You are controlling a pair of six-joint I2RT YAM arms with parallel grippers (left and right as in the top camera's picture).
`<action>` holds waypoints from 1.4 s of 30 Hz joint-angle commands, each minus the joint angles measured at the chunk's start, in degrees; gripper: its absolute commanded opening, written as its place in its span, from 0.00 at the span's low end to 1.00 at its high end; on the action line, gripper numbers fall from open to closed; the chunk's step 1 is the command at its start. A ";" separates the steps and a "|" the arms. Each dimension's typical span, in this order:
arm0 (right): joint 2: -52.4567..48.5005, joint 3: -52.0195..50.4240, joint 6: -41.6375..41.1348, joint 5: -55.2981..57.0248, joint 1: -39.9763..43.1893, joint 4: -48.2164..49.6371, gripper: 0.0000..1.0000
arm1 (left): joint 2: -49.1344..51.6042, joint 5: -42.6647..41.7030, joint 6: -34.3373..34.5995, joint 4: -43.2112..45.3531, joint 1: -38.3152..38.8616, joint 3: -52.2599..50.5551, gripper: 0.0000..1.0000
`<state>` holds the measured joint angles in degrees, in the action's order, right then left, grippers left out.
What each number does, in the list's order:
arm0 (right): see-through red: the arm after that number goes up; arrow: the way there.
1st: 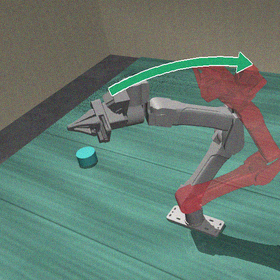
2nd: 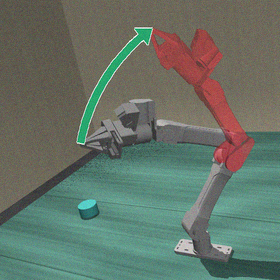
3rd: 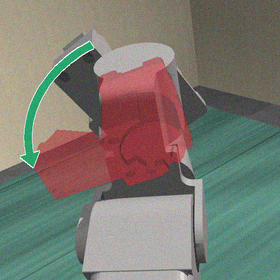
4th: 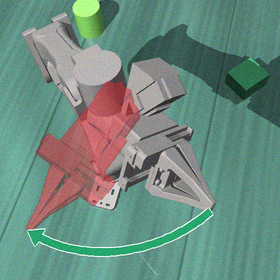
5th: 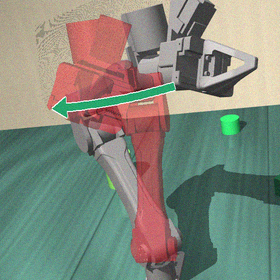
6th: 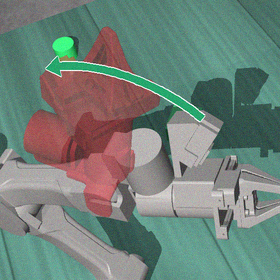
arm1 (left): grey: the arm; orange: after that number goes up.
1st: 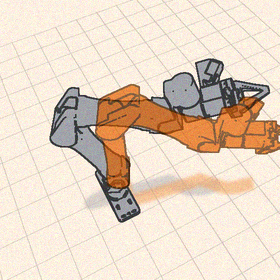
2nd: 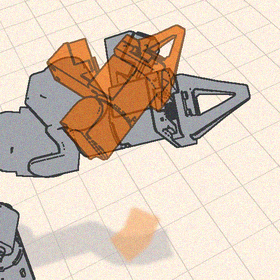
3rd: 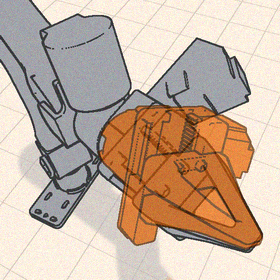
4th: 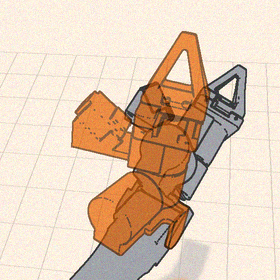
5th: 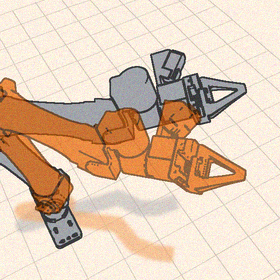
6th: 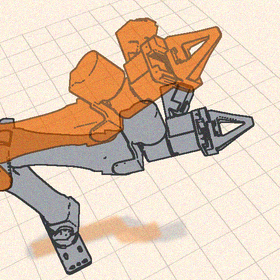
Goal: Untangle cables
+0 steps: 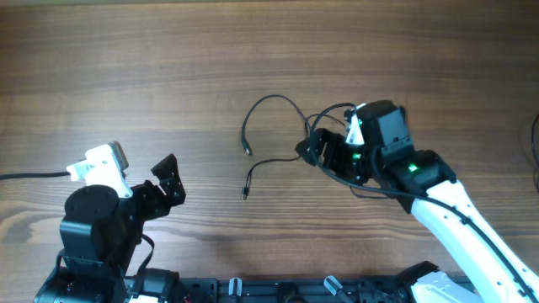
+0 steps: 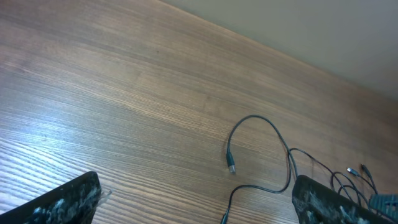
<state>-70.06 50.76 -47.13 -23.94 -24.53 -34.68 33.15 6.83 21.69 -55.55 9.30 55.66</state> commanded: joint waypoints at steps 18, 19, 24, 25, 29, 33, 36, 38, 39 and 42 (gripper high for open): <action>-4.13 0.11 -1.01 15.43 -1.49 -5.09 1.00 | -0.09 0.74 -0.70 0.13 -0.15 -0.13 1.00; -5.44 0.11 -1.05 15.39 -1.49 -5.07 1.00 | -0.09 0.74 -0.70 0.15 -0.15 -0.15 1.00; -11.96 0.11 -3.02 14.88 -1.49 -5.01 1.00 | -0.09 0.74 -0.70 0.15 -0.15 -0.15 1.00; -12.68 0.11 -2.99 14.67 -1.49 -4.85 1.00 | -0.09 0.76 -0.70 0.15 -0.15 -0.15 1.00; -15.85 0.11 -2.60 13.11 -1.49 -2.84 1.00 | -0.09 0.74 -0.72 0.15 -0.15 -0.15 1.00; -16.41 0.11 -2.34 13.16 -1.49 -1.79 1.00 | -0.09 0.74 -0.70 0.15 -0.15 -0.15 1.00; -16.41 0.11 -2.32 13.20 -1.49 -1.22 1.00 | -0.09 0.76 -0.70 0.15 -0.15 -0.15 1.00; -16.41 0.11 -2.34 13.18 -1.49 -0.85 0.98 | -0.09 0.74 -0.72 0.15 -0.15 -0.15 1.00; -16.41 0.11 -2.34 13.20 -1.49 -0.94 0.96 | -0.09 0.74 -0.70 0.15 -0.15 -0.15 1.00; -16.31 0.13 2.34 12.66 -1.49 -0.02 0.99 | -0.09 0.74 -0.70 0.15 -0.15 -0.15 1.00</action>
<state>-85.62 50.76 -48.84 -10.44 -25.78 -35.73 33.15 6.83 21.69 -55.53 9.30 55.66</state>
